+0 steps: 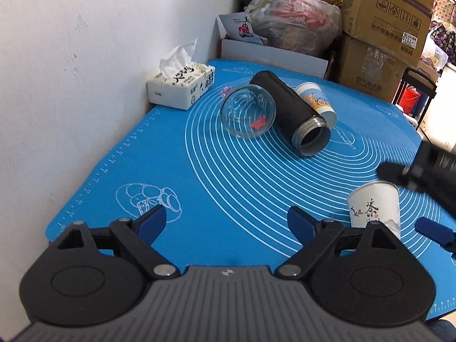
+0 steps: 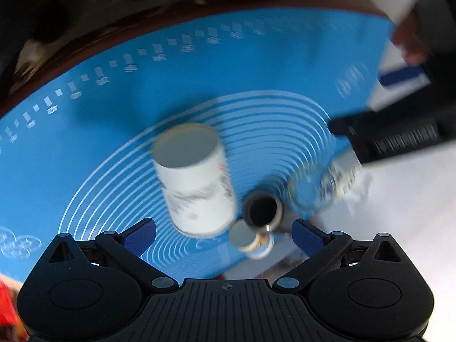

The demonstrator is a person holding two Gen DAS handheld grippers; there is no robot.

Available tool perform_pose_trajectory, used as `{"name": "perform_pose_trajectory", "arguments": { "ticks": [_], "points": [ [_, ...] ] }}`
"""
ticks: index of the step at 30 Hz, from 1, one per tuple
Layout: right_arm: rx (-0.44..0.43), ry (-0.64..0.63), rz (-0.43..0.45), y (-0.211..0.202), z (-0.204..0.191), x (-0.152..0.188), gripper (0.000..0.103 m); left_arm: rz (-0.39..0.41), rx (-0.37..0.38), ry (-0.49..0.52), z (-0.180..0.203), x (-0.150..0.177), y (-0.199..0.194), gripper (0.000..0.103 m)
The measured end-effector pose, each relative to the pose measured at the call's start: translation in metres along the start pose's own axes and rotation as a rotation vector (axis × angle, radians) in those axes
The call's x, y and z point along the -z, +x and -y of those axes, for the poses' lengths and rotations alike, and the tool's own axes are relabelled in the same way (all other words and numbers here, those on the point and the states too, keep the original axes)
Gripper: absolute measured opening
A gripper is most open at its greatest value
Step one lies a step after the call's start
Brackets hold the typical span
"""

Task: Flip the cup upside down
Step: 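Rotate the held cup with the right tool so its rim faces down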

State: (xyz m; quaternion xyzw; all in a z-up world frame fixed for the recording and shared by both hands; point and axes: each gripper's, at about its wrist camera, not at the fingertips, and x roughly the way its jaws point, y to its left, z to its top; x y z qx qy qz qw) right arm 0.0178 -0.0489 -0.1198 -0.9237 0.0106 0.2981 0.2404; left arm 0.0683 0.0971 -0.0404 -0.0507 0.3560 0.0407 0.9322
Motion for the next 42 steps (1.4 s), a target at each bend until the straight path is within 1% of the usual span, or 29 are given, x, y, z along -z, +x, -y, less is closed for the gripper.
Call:
{"name": "perform_pose_trajectory", "arguments": {
  "ticks": [3,5,6,9,10,11,14,16,17,19,20,21,22,29,33,35,37,39,42],
  "points": [
    [-0.01,-0.084,0.044,0.003,-0.009,-0.001,0.101,-0.007,0.009,-0.004,-0.001,0.001,0.004,0.091],
    [-0.022,-0.125,0.055,0.008,-0.016,-0.006,0.099,-0.012,0.011,-0.005,-0.001,0.002,0.008,0.091],
    [-0.033,-0.14,0.06,0.01,-0.018,-0.008,0.096,-0.014,0.013,-0.006,-0.002,0.003,0.009,0.091],
    [-0.061,-0.167,0.078,0.019,-0.023,-0.011,0.09,-0.021,0.018,-0.01,-0.003,0.003,0.012,0.091],
    [-0.067,-0.173,0.075,0.021,-0.024,-0.013,0.09,-0.021,0.018,-0.01,-0.004,0.004,0.012,0.091],
    [-0.074,-0.178,0.071,0.025,-0.024,-0.012,0.087,-0.021,0.017,-0.01,-0.004,0.004,0.013,0.091],
    [-0.095,-0.17,0.069,0.03,-0.025,-0.017,0.079,-0.026,0.018,-0.011,-0.005,0.004,0.015,0.091],
    [-0.104,-0.168,0.071,0.032,-0.027,-0.019,0.076,-0.03,0.02,-0.016,-0.005,0.004,0.016,0.091],
    [-0.101,-0.169,0.073,0.033,-0.028,-0.019,0.071,-0.032,0.021,-0.017,-0.005,0.004,0.017,0.091],
    [-0.092,-0.169,0.078,0.034,-0.028,-0.019,0.067,-0.034,0.025,-0.022,-0.005,0.004,0.018,0.091],
    [-0.088,-0.168,0.081,0.034,-0.028,-0.018,0.064,-0.036,0.027,-0.024,-0.005,0.004,0.018,0.091],
    [-0.081,-0.166,0.082,0.033,-0.029,-0.017,0.058,-0.037,0.028,-0.025,-0.005,0.004,0.018,0.091],
    [-0.077,-0.163,0.082,0.032,-0.027,-0.015,0.056,-0.036,0.027,-0.025,-0.005,0.004,0.019,0.091],
    [-0.055,-0.122,0.072,0.03,-0.026,-0.012,0.054,-0.033,0.027,-0.021,-0.003,0.004,0.017,0.091],
    [-0.049,-0.025,0.048,0.028,-0.02,-0.002,0.054,-0.035,0.03,-0.02,-0.002,0.004,0.016,0.091],
    [-0.045,0.07,0.033,0.025,-0.012,0.007,0.054,-0.032,0.032,-0.018,0.0,0.003,0.016,0.091],
    [-0.044,0.204,0.018,0.021,0.0,0.02,0.054,-0.027,0.036,-0.016,0.002,0.001,0.015,0.091],
    [-0.046,0.364,0.013,0.018,0.011,0.035,0.054,-0.024,0.039,-0.013,0.004,-0.001,0.014,0.091],
    [-0.059,0.665,0.007,0.013,0.03,0.064,0.054,-0.021,0.047,-0.008,0.008,-0.004,0.014,0.091]
  ]
}}
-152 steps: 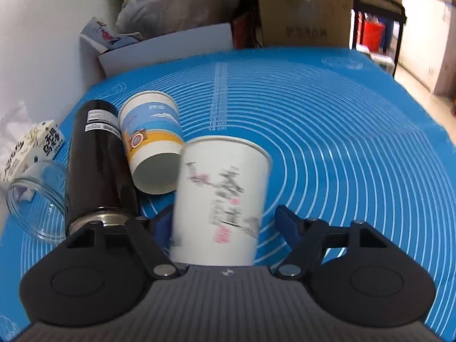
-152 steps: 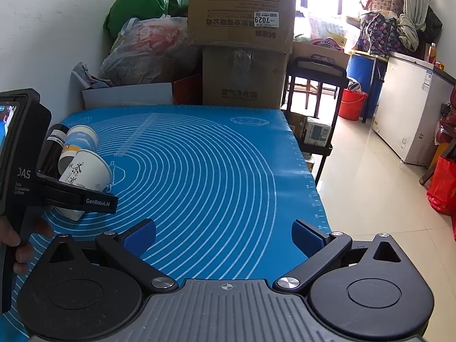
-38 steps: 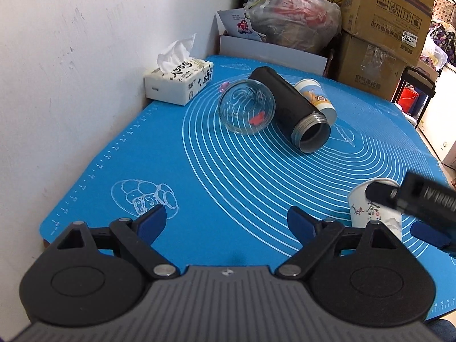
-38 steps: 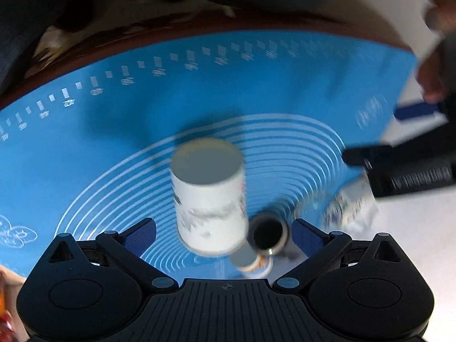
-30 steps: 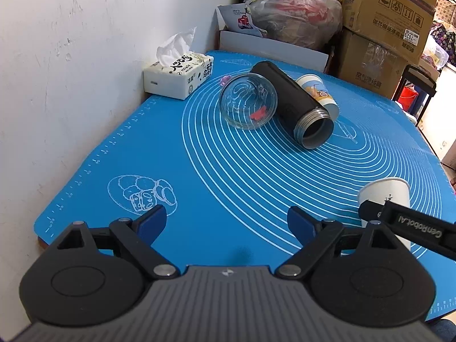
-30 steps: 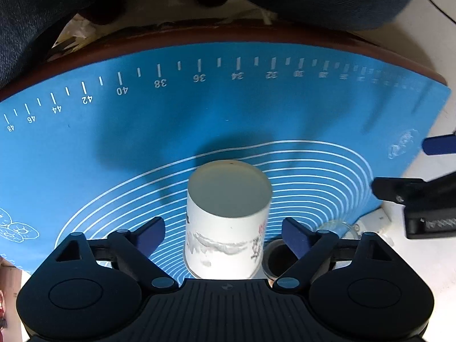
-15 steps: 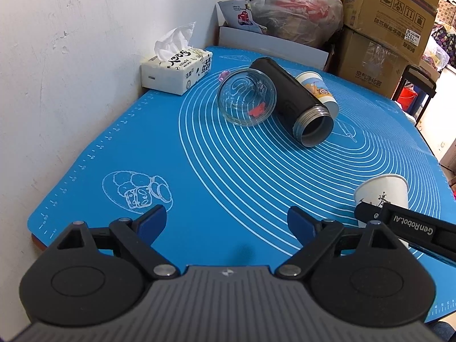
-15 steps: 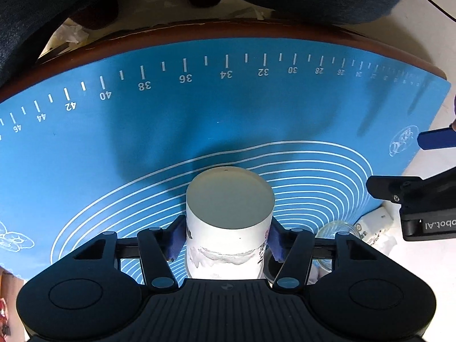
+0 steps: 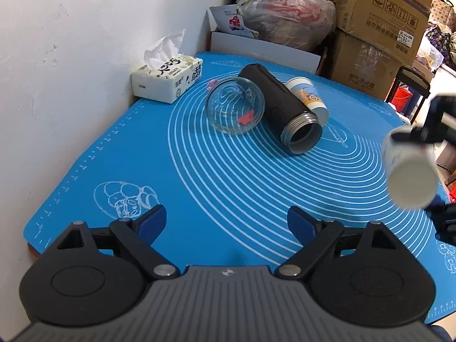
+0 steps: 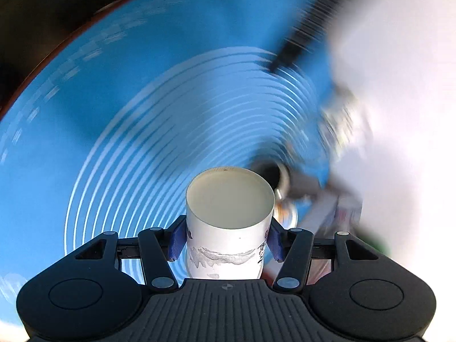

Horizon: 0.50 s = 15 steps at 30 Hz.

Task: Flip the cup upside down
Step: 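Rotate the held cup with the right tool so its rim faces down, then lower the cup rim-down onto the mat and open the right tool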

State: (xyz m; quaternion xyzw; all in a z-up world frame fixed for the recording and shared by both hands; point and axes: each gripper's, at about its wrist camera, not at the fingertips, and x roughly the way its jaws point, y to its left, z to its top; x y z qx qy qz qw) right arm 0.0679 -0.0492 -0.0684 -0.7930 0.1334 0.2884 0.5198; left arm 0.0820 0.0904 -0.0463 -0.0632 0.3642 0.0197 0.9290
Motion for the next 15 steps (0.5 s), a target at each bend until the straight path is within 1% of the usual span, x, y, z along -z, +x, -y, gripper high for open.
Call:
{"name": "perform_pose_trajectory", "arguments": {
  "ticks": [3,7,10,13,15],
  "points": [
    [-0.005,0.295,0.015,-0.007,0.024,0.015,0.054,0.003,0.011,0.008,0.006,-0.002,-0.001,0.091],
    [-0.011,0.679,0.043,-0.014,0.043,0.04,0.054,0.006,0.017,0.029,0.016,-0.006,0.0,0.091],
    [-0.02,0.963,0.069,-0.015,0.046,0.061,0.054,0.016,0.022,0.036,0.024,-0.009,0.001,0.091],
    [-0.016,1.254,0.099,-0.013,0.038,0.086,0.054,0.034,0.019,0.044,0.03,-0.012,0.002,0.091],
    [-0.025,1.45,0.098,-0.005,0.031,0.106,0.054,0.046,0.013,0.053,0.035,-0.013,0.003,0.091]
  ]
}}
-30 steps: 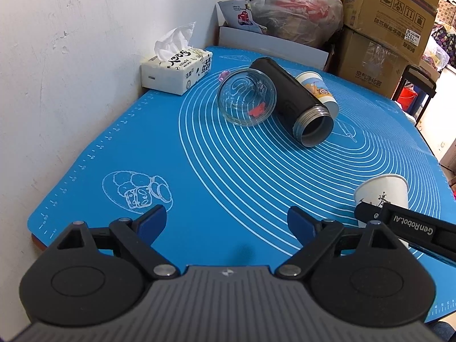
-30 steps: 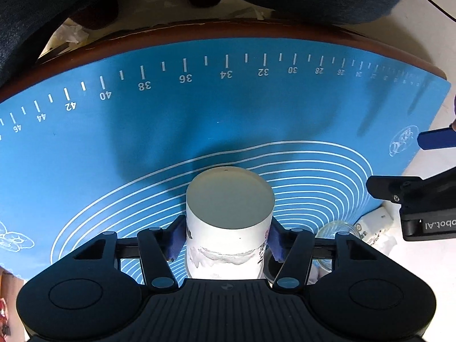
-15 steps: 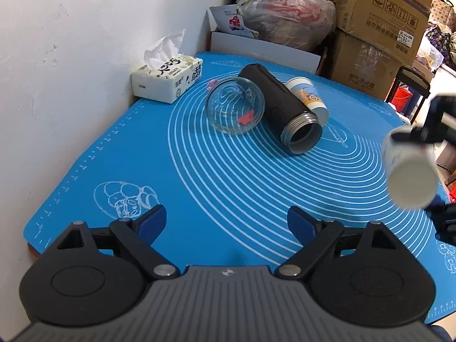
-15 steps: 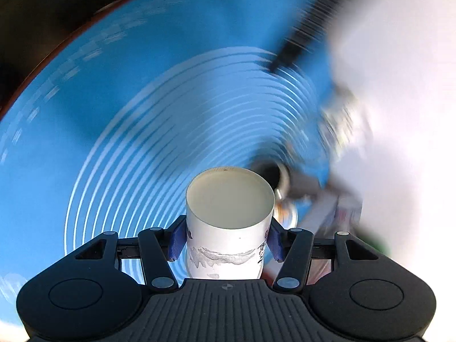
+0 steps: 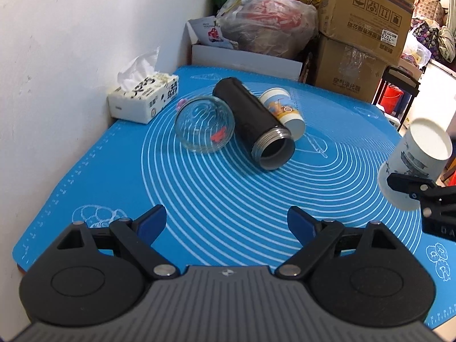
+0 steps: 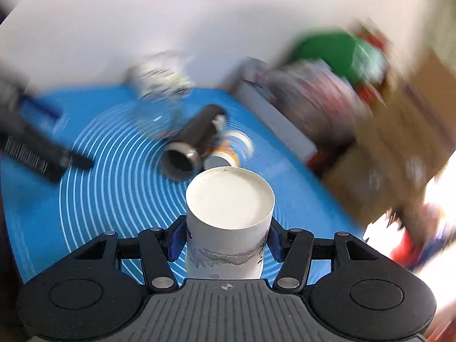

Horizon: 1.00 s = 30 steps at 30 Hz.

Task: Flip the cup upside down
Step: 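Lower the cup rim-down onto the mat and open the right tool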

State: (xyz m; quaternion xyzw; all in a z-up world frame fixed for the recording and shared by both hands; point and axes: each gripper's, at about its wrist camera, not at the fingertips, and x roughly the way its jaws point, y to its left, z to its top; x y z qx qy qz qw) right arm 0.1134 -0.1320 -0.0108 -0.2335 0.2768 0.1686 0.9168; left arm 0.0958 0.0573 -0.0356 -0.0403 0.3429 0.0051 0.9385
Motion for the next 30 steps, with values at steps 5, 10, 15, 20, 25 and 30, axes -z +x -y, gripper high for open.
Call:
{"name": "perform_pose_trajectory", "arguments": {
  "ticks": [5,10,15,20,25,30],
  "points": [
    [0.051,0.325,-0.028,0.022,0.023,0.034,0.054,0.025,-0.016,0.015,0.01,0.0,0.004,0.091],
    [0.128,0.442,-0.073,0.037,0.03,0.057,0.054,0.03,-0.017,0.038,0.022,0.003,0.011,0.091],
    [0.152,0.456,-0.084,0.043,0.031,0.065,0.054,0.029,-0.017,0.071,0.033,0.006,0.016,0.091],
    [0.168,0.45,-0.084,0.053,0.026,0.071,0.057,0.031,-0.013,0.09,0.042,0.008,0.016,0.091],
    [0.168,0.466,-0.088,0.051,0.027,0.073,0.071,0.038,-0.008,0.106,0.048,0.009,0.012,0.091],
    [0.16,0.487,-0.043,0.026,0.026,0.074,0.085,0.053,0.007,0.124,0.054,0.01,0.0,0.091]
  ]
}}
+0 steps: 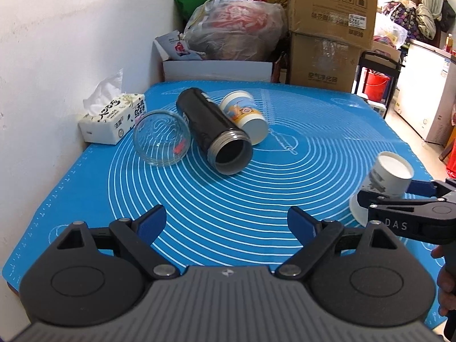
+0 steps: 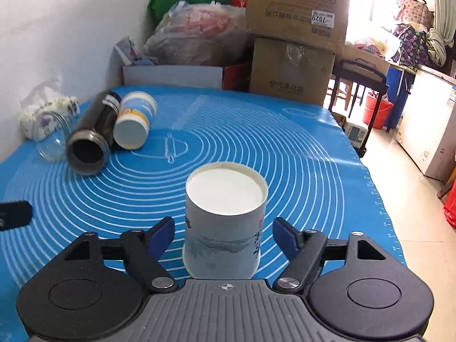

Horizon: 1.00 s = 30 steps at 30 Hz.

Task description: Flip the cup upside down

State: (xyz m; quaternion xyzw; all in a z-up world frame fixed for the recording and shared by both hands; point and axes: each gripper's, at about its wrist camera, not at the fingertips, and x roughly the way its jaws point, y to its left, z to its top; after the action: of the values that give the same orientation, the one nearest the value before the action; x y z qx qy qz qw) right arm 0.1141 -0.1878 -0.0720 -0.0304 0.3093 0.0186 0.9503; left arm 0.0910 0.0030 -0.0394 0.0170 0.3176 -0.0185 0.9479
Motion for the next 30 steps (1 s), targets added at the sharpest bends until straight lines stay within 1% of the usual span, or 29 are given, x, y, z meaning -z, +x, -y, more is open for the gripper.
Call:
{"name": "perform_pose_trajectory", "arguments": {
  "ticks": [1,3,4,7,10,17,24,30],
  "points": [
    [0.006,-0.005,0.012,-0.008,0.0,0.0,0.089,0.004,0.004,0.003,0.001,0.0,-0.004,0.091],
    [0.016,-0.017,0.045,-0.026,0.0,0.001,0.101,0.014,0.005,0.007,0.004,0.0,-0.011,0.091],
    [0.02,-0.022,0.058,-0.035,0.001,0.002,0.102,0.02,0.003,0.008,0.005,0.001,-0.015,0.091],
    [0.033,-0.015,0.064,-0.06,0.005,0.003,0.102,0.028,0.01,0.011,0.009,0.003,-0.027,0.091],
    [0.029,0.012,0.068,-0.083,0.012,0.007,0.102,0.035,0.016,0.019,0.012,0.006,-0.04,0.091],
    [0.033,0.047,0.099,-0.134,0.022,0.026,0.103,0.062,0.018,0.035,0.018,0.017,-0.072,0.091],
    [0.017,0.037,0.114,-0.166,0.024,0.04,0.103,0.063,0.028,0.049,0.023,0.029,-0.094,0.091],
    [0.009,0.026,0.136,-0.185,0.02,0.051,0.103,0.072,0.036,0.057,0.026,0.038,-0.11,0.091]
  ]
}}
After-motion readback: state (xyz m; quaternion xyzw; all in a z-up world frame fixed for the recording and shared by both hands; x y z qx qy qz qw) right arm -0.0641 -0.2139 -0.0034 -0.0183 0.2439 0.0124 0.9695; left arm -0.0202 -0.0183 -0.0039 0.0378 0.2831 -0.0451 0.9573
